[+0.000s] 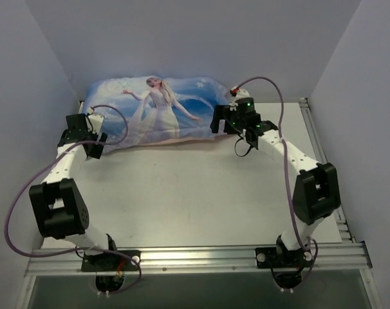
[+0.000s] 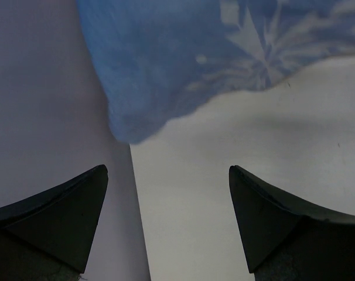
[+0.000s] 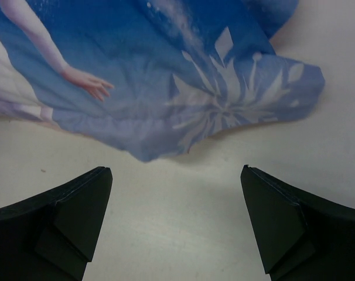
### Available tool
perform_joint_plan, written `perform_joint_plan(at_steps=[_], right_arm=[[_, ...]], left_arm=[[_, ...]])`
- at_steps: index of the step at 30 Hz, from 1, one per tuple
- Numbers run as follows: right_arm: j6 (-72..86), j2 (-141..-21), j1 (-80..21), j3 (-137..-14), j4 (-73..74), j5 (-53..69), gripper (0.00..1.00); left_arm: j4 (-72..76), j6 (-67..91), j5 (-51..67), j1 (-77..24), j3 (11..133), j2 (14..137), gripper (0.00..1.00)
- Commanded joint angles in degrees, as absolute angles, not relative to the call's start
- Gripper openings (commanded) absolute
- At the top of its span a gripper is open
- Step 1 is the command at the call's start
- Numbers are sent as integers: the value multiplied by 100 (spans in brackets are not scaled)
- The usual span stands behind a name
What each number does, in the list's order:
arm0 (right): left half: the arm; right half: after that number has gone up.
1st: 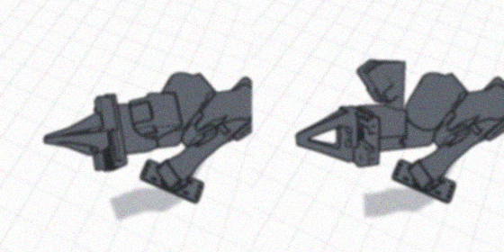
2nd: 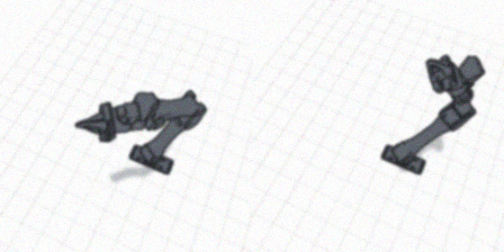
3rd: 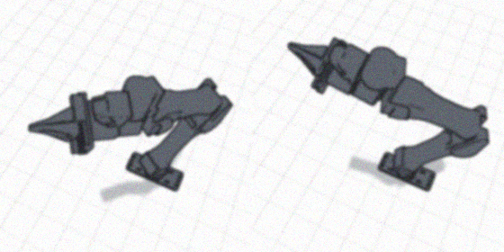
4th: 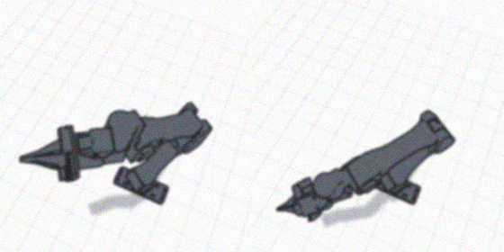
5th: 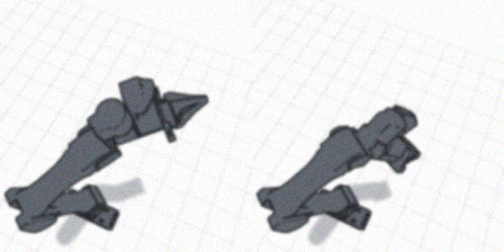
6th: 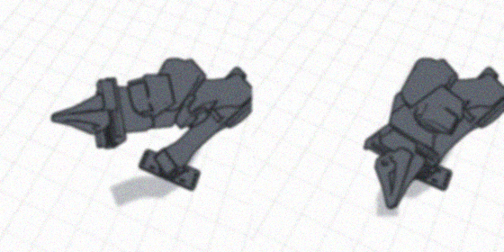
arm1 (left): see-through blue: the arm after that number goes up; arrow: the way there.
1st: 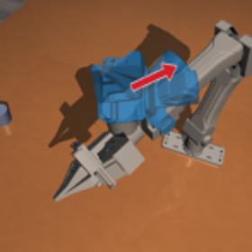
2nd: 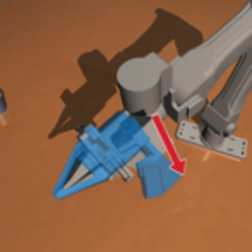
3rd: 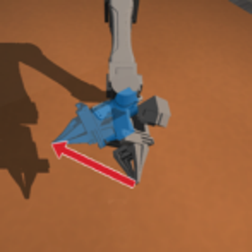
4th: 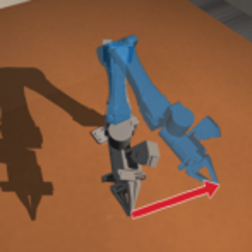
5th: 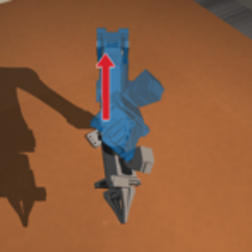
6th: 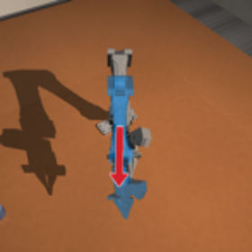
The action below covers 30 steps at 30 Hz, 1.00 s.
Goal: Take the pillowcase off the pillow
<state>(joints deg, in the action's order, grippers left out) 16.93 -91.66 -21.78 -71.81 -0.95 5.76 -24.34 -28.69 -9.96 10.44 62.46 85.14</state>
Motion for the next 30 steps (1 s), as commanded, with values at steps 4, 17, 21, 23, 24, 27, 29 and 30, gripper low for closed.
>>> perform_joint_plan(at_steps=[4,17,21,23,24,27,29,30], right_arm=[[1467,-11509,-2153,-9285,183,941,98],[1846,-12438,-2162,-9976,158,1186,0],[1732,-11448,-2232,-9730,255,1511,0],[1592,-10936,-2424,-9590,299,1495,0],[1539,-10429,-2504,-9528,334,1442,0],[1267,-9505,-2994,-9728,772,1100,0],[1169,-9099,-3277,-9887,1176,915,0],[1212,-8731,-3505,-10053,1413,801,0]], left_arm=[[-2221,-2997,-2370,792,8356,11062,94],[-1873,-3033,-2593,677,8930,12042,2],[-1285,-2822,-2436,729,8412,11454,2],[-1292,-2629,-2225,791,8157,10815,2],[-1492,-2550,-2128,817,8130,10584,2],[-2063,-2347,-1767,949,8121,9442,2],[-2301,-2425,-1696,1002,8077,8488,2],[-2407,-2469,-1714,1028,8086,8194,2]])
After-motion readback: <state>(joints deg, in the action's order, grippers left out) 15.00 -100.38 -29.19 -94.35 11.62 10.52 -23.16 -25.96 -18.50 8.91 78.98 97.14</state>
